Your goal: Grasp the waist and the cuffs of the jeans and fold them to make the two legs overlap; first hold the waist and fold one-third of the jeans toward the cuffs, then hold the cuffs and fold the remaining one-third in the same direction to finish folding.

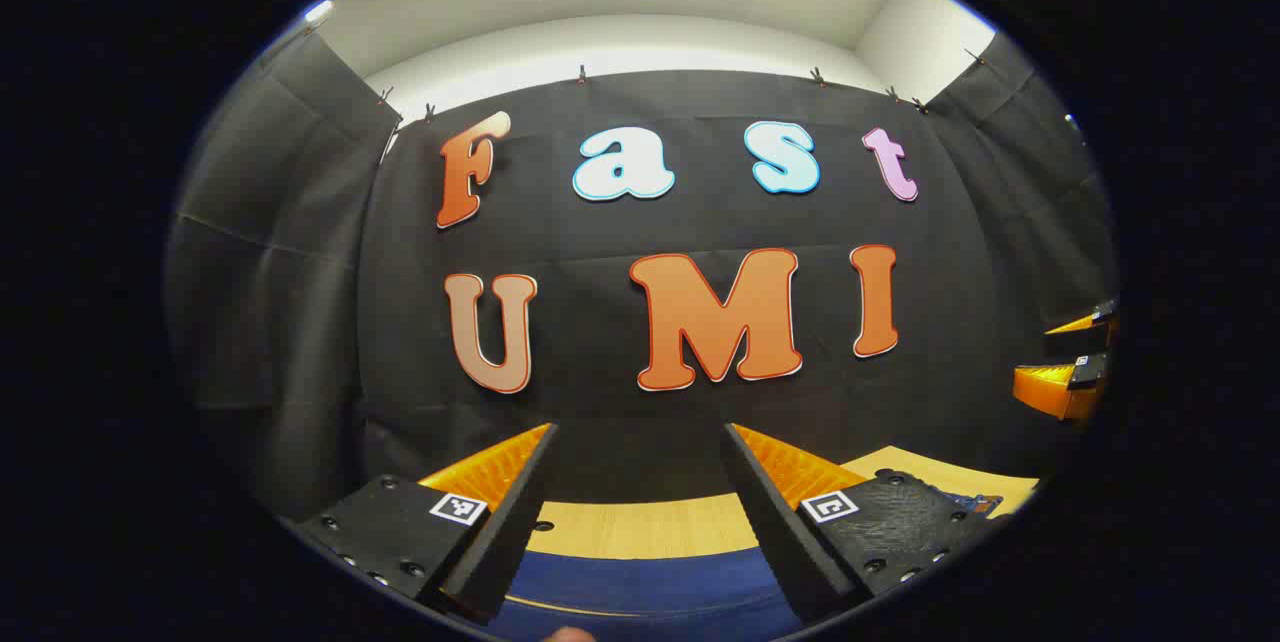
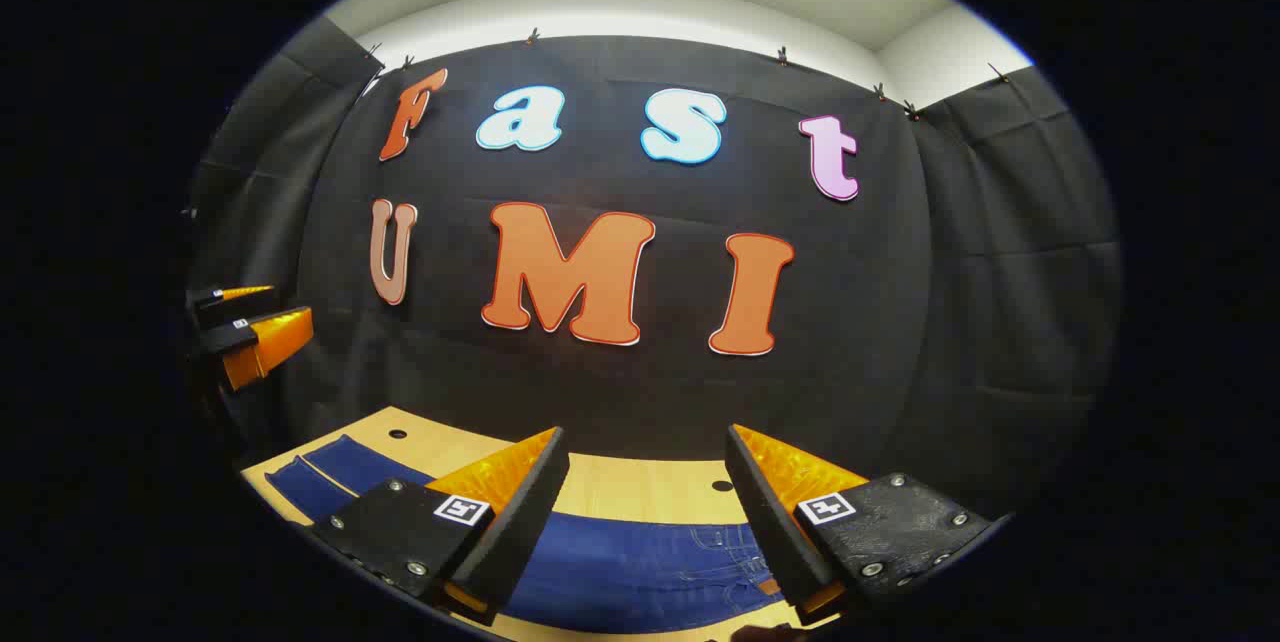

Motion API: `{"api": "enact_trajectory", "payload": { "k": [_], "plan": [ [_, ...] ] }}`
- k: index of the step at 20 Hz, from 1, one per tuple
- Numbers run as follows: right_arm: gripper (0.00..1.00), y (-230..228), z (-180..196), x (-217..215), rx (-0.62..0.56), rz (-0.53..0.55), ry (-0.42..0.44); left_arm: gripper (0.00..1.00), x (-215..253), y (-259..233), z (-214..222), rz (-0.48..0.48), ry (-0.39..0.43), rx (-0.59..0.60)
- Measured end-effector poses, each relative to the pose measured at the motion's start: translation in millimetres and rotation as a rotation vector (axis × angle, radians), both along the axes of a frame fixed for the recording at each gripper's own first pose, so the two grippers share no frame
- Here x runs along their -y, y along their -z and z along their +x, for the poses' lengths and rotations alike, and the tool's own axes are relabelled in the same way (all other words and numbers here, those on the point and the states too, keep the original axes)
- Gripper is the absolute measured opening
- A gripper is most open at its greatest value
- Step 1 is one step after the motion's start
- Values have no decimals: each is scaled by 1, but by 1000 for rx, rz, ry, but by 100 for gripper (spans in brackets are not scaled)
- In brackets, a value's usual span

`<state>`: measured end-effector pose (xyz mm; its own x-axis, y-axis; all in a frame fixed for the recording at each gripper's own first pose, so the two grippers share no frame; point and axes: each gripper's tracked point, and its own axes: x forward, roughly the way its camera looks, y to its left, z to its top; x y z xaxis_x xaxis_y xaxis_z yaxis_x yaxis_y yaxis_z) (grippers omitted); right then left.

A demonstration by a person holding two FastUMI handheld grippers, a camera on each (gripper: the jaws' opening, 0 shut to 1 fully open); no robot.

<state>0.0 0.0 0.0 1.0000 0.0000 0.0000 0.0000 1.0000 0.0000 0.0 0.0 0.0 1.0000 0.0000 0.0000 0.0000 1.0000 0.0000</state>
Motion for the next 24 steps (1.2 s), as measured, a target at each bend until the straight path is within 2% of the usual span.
{"api": "enact_trajectory", "payload": {
  "k": [2,3,7,8,11,14,15,16,17,18,21,22,23,24],
  "plan": [
    [96,0,7,-2,20,29,-20,97,-3,4,5,-8,-29,10],
    [96,0,13,-2,31,42,-32,100,0,9,6,-11,-40,5],
    [96,-2,33,-1,61,86,-81,100,4,20,15,-27,-89,-13],
    [96,-3,38,1,74,79,-81,97,4,22,17,-22,-107,-14],
    [99,7,51,0,71,71,-111,100,9,36,20,14,-148,-25],
    [96,19,58,-2,55,40,-130,97,14,45,19,37,-180,-53],
    [99,21,63,-3,47,22,-131,100,16,52,20,49,-170,-73],
    [97,21,65,-5,41,7,-131,98,17,55,24,57,-162,-86],
    [100,20,68,-7,42,-3,-128,100,14,58,29,55,-160,-82],
    [96,19,71,-10,47,-5,-122,98,8,56,34,51,-160,-74],
    [96,30,82,-18,3,9,-95,100,-20,65,42,62,-180,-86],
    [97,34,86,-20,-9,12,-88,98,-31,68,45,62,-184,-88],
    [97,40,89,-22,-28,13,-74,100,-41,79,46,55,-187,-105],
    [97,47,91,-22,-54,21,-67,97,-52,89,49,46,-190,-128]
  ]
}}
